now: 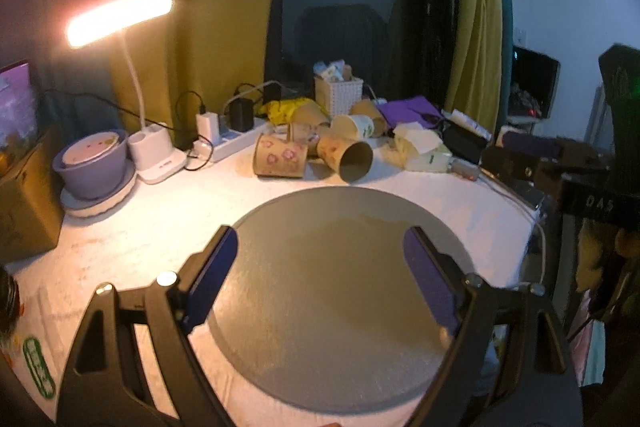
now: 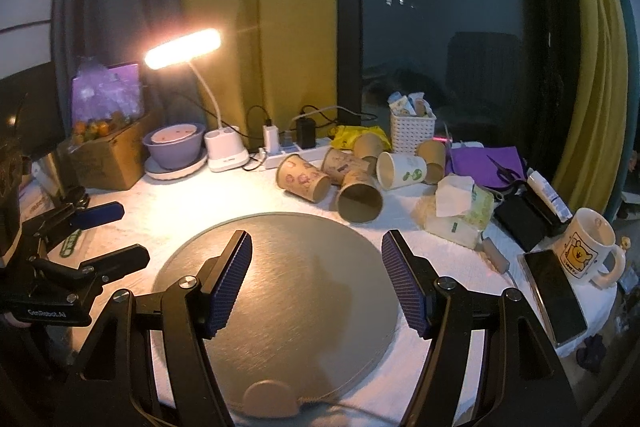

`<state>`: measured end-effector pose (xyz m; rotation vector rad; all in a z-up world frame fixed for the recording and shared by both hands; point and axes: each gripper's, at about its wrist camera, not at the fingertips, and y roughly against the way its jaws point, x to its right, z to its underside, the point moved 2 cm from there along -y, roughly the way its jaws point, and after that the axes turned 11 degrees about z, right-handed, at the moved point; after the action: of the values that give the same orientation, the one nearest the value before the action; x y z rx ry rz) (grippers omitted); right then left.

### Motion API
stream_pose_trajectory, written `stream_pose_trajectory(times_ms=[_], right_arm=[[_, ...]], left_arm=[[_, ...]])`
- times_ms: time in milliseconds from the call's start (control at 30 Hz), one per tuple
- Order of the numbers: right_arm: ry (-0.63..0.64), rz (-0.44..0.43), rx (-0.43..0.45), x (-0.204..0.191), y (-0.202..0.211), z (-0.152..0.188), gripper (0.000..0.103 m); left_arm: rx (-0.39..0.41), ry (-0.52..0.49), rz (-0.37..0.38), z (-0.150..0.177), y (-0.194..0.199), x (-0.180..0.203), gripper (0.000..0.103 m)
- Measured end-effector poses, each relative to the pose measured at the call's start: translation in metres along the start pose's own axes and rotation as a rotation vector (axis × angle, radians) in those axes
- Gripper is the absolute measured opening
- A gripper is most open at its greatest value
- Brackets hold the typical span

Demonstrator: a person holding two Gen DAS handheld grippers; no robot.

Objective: Flip cup upright
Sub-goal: 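Move the right tool toward the tipped white leaf-print paper cup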

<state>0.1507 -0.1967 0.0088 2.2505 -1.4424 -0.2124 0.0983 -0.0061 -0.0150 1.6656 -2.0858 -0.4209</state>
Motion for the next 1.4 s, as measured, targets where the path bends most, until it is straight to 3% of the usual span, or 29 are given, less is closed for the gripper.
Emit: stream_pose_trajectory(times_ms=[433,600,833,1400], right_arm=[[-0.037,0.015,-0.042,0.041,-0.063,-0.027,0.071],[-0.029,0.007,-0.051,0.059,-0.095,-0.035,0.071],[-0.026,0.042,-0.1,0.092,-0.143,-0.044,0.071],[-0.124,0.058,-0.204,0.159,-0.25,-0.071,0.071]], left_arm=[[-0.076,-0.06,0.025,-0.053,-0.078,-0.01,0.086],[-0.131,-0.031,0.094,-0.071,-0.117,-0.019,0.086],[-0.159,-0.095,0.098,-0.108,-0.167,-0.023,0.086],[-0.294,-0.199,0.123,-0.173,-0.329,-0.016,0.086]])
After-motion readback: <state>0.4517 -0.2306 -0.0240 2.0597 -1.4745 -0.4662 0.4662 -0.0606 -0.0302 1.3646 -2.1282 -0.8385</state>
